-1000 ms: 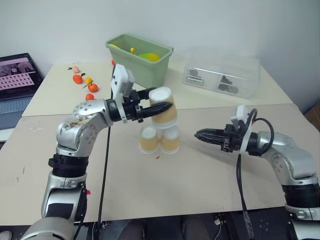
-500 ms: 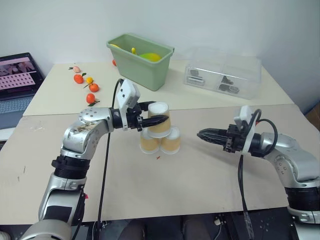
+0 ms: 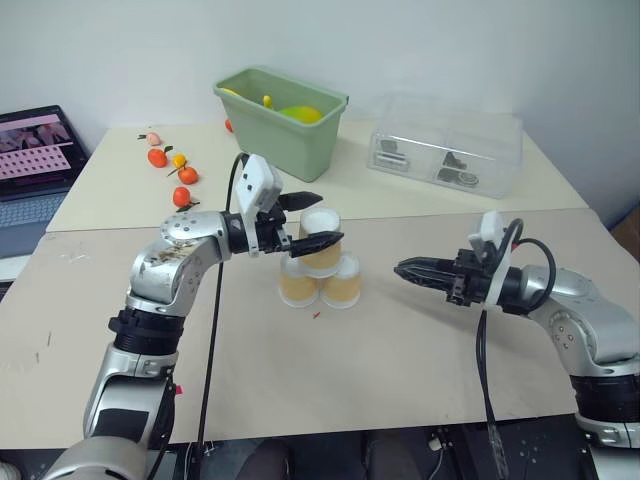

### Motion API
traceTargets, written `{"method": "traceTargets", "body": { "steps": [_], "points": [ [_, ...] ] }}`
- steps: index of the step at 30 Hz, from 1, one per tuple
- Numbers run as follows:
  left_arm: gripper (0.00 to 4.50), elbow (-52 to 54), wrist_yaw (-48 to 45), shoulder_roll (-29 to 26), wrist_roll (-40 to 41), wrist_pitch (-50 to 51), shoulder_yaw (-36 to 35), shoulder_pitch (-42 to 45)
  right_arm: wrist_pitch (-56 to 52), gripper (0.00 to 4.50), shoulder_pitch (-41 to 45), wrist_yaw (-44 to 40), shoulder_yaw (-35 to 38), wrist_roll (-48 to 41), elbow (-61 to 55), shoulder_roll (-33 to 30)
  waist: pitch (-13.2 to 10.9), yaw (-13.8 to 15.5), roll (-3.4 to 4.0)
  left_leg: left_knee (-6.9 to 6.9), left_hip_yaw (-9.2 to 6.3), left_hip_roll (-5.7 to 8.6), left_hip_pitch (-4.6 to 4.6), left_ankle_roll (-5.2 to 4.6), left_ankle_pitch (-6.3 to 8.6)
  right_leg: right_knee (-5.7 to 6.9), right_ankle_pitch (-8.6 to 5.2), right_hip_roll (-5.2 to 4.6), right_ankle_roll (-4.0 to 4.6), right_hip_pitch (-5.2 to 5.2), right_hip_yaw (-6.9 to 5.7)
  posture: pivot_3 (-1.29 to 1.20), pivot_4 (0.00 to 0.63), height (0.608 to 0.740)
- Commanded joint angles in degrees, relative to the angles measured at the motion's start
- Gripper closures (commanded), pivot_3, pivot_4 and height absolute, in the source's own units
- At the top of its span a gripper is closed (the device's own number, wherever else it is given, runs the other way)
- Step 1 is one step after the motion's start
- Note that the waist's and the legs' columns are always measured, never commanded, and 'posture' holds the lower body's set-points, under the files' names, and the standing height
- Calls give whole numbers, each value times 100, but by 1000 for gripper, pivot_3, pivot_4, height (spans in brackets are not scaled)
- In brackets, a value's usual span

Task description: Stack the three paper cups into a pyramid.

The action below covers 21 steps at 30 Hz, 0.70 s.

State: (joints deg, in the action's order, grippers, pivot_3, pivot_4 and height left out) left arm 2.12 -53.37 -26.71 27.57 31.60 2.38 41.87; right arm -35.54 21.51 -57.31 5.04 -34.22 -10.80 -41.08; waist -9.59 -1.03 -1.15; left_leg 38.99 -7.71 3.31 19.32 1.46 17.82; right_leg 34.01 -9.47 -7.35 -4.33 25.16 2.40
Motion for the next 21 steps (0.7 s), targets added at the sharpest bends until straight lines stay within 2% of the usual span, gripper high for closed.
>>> {"method": "traceTargets", "body": {
  "steps": [1,10,14,17,21],
  "points": [
    [46,598,137,15,494,205,-421,13,72,3533,116,-46,81,-50,-101,-39,0,-7,0,0,0,0,0,0,0,0,0,0,0,0,0,0,150,740],
    [46,1083,1317,-6,1496,1022,-1663,-472,113,3533,218,-87,-34,-13,18,36,0,-8,0,2,0,0,-6,0,0,0,0,0,0,0,2,0,150,740],
    [46,1142,2220,-173,1034,1001,-2119,-1139,172,3533,221,-66,-19,19,96,44,0,-45,1,0,0,-1,-7,2,-1,1,0,0,1,1,4,0,150,740],
    [46,1138,2944,-80,1050,1208,-2566,-1623,306,3533,208,44,167,109,292,0,0,-29,0,0,0,0,-5,8,-4,1,1,0,1,2,3,0,150,740],
    [46,1208,3383,54,881,1031,-2731,-2212,490,3533,371,247,596,210,804,-144,0,38,0,0,0,0,-4,4,-2,-2,2,0,3,2,3,0,150,740]
  ]
}}
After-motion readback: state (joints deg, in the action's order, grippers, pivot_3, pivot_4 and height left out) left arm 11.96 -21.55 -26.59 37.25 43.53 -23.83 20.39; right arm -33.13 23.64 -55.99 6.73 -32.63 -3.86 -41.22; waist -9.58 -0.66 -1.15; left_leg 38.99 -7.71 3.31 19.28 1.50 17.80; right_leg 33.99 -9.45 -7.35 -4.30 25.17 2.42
